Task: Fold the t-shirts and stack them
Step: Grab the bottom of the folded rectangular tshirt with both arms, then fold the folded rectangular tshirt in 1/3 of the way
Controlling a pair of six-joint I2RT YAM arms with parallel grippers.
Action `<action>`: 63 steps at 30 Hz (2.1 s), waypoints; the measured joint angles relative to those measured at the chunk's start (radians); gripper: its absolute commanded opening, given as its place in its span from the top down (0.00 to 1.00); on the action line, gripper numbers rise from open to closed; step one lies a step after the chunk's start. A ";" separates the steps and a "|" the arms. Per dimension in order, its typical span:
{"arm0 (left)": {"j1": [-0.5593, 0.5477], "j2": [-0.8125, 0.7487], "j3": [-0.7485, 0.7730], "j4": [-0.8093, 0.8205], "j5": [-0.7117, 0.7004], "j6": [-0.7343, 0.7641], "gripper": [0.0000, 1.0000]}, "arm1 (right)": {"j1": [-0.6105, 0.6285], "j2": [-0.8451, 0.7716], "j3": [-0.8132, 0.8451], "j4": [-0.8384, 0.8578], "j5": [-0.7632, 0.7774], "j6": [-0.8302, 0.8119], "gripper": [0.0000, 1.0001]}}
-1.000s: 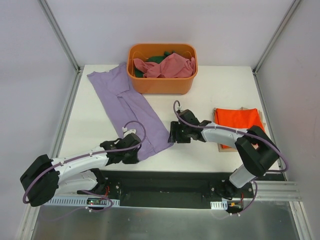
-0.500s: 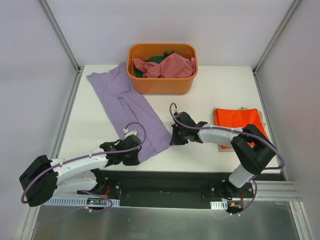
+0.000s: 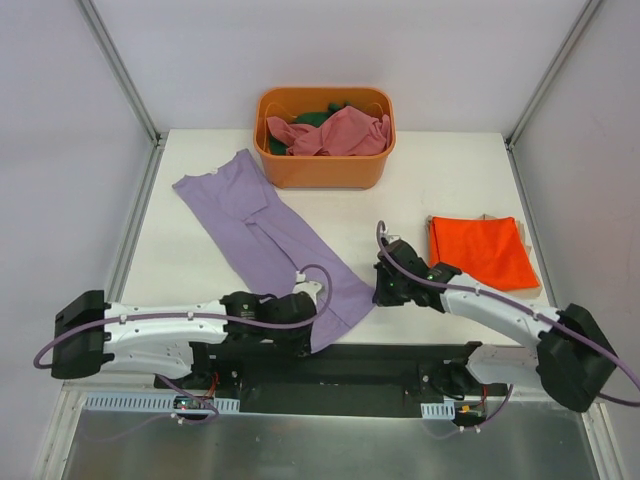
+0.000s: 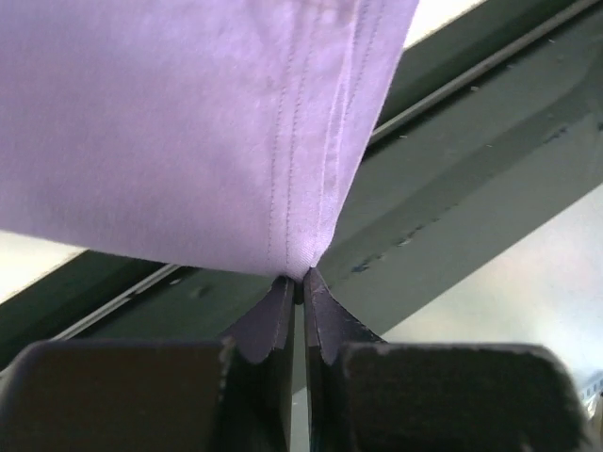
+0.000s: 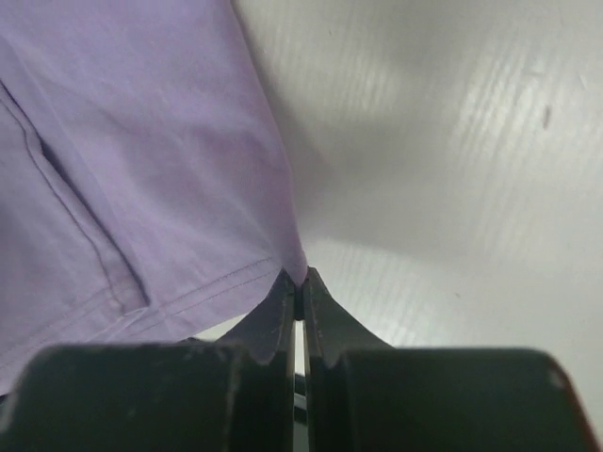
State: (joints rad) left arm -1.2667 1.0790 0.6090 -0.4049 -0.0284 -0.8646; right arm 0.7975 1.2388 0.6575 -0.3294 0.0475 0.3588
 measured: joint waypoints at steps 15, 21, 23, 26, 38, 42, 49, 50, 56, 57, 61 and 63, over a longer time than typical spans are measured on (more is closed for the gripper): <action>-0.069 0.089 0.107 0.003 -0.069 -0.015 1.00 | 0.000 -0.129 0.012 -0.163 0.035 -0.065 0.99; 0.005 -0.046 0.066 -0.003 -0.132 -0.044 1.00 | 0.005 0.013 0.167 -0.156 0.034 -0.101 1.00; 0.074 -0.111 0.032 -0.010 -0.145 -0.048 1.00 | 0.012 0.063 0.233 -0.146 0.030 -0.116 1.00; 0.183 -0.169 0.007 -0.035 -0.170 -0.048 1.00 | 0.022 0.156 0.339 -0.121 0.016 -0.138 1.00; 0.539 -0.208 0.029 -0.161 -0.292 -0.002 1.00 | 0.029 0.530 0.777 -0.075 0.015 -0.203 1.00; 0.656 -0.174 0.069 -0.179 -0.320 0.033 1.00 | 0.029 0.626 0.897 -0.071 0.042 -0.222 1.00; 0.778 -0.085 0.136 -0.179 -0.341 0.087 1.00 | 0.029 0.759 1.063 -0.067 0.056 -0.253 1.00; 0.788 -0.073 0.140 -0.177 -0.342 0.093 1.00 | 0.029 0.775 1.084 -0.074 0.058 -0.257 1.00; 0.853 -0.013 0.157 -0.173 -0.343 0.128 1.00 | 0.029 0.863 1.170 -0.071 0.066 -0.272 1.00; 0.866 -0.003 0.160 -0.167 -0.341 0.136 1.00 | 0.029 0.870 1.172 -0.070 0.069 -0.274 1.00; 0.909 0.040 0.171 -0.133 -0.315 0.165 1.00 | 0.029 0.896 1.182 -0.068 0.072 -0.280 1.00; 0.927 0.065 0.174 -0.116 -0.301 0.178 1.00 | 0.027 0.913 1.191 -0.054 0.072 -0.284 1.00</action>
State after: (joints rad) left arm -0.3393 1.1439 0.7834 -0.5209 -0.3290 -0.6868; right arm 0.8249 2.1521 1.8484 -0.3832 0.1196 0.0750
